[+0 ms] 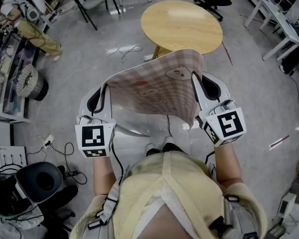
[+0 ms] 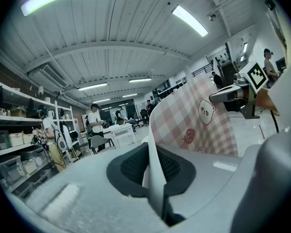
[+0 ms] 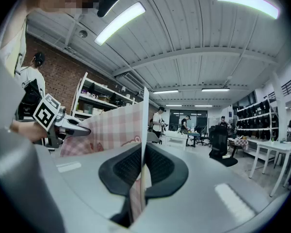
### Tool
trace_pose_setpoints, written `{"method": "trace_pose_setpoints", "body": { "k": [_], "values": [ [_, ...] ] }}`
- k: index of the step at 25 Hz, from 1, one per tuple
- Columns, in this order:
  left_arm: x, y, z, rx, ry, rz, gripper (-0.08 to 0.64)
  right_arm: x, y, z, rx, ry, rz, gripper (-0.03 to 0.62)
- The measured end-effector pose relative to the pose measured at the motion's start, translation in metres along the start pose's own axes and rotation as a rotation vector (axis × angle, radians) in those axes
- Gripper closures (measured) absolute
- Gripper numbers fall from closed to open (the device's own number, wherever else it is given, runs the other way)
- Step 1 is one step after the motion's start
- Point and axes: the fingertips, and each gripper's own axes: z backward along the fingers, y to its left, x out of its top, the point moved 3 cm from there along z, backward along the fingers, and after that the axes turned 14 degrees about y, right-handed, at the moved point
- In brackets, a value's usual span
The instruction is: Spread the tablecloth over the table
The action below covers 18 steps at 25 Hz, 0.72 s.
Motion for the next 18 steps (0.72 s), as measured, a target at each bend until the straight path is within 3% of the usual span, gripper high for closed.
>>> {"method": "trace_pose_setpoints", "body": {
  "k": [9, 18],
  "values": [
    [-0.003, -0.001, -0.011, -0.012, 0.03, 0.031, 0.554, -0.007, -0.004, -0.005, 0.024, 0.021, -0.015, 0.584],
    [0.004, -0.004, -0.024, 0.022, 0.075, -0.006, 0.554, -0.011, -0.02, -0.019, 0.072, 0.017, -0.022, 0.583]
  ]
}}
